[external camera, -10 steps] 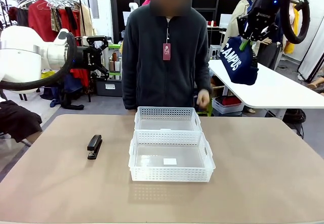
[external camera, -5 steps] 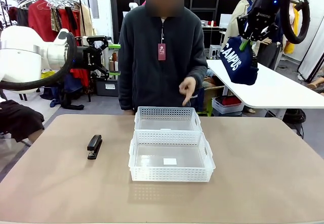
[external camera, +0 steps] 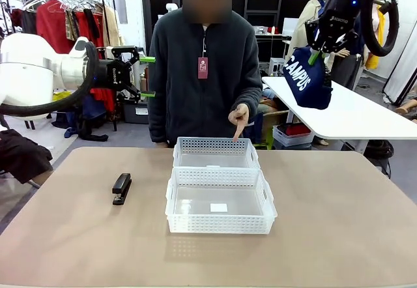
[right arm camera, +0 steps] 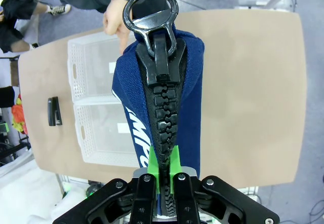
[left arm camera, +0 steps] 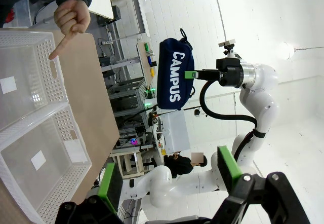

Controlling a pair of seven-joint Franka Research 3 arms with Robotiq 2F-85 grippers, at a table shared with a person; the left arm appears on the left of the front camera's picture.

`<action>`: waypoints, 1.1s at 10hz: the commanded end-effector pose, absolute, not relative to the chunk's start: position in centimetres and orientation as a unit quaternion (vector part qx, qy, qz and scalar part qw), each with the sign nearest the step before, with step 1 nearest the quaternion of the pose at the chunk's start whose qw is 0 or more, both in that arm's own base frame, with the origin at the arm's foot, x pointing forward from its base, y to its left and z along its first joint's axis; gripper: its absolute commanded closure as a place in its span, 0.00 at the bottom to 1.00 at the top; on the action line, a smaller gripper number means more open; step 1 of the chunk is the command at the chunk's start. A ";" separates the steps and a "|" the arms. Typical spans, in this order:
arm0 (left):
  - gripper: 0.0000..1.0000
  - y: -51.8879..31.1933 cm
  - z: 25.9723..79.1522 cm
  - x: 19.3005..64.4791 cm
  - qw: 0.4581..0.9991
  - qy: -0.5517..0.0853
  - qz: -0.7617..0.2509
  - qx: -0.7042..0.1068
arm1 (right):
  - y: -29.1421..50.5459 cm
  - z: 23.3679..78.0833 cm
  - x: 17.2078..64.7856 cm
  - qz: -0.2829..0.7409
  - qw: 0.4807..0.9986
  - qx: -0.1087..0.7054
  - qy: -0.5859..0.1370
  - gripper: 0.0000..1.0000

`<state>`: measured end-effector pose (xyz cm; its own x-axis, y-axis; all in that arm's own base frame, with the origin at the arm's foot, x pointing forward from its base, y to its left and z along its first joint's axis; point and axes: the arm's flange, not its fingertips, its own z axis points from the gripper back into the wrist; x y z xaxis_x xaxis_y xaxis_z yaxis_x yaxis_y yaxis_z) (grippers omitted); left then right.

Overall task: Distribute items into two baskets.
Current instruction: Move the picked Pencil pouch towards the Organizing basket indicated by the person, stopping as directed.

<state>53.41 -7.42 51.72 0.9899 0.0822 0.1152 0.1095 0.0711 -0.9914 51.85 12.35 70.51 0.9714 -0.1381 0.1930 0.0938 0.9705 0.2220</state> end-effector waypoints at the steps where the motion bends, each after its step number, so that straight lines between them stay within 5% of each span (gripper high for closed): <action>1: 0.00 -7.4 52.0 53.3 0.728 -0.071 -0.009 -0.682 | 12.4 70.8 51.6 -0.058 0.987 0.106 -0.106 1.00; 11: 0.00 -7.4 52.0 53.3 0.728 -0.071 -0.009 -0.682 | 13.2 70.7 54.0 -0.018 0.995 0.073 -0.066 1.00</action>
<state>53.41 -7.42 51.72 0.9899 0.0822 0.1152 0.1095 0.0710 -0.9914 53.45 12.99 69.25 0.9880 -0.0863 0.1277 0.0618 0.9809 0.1846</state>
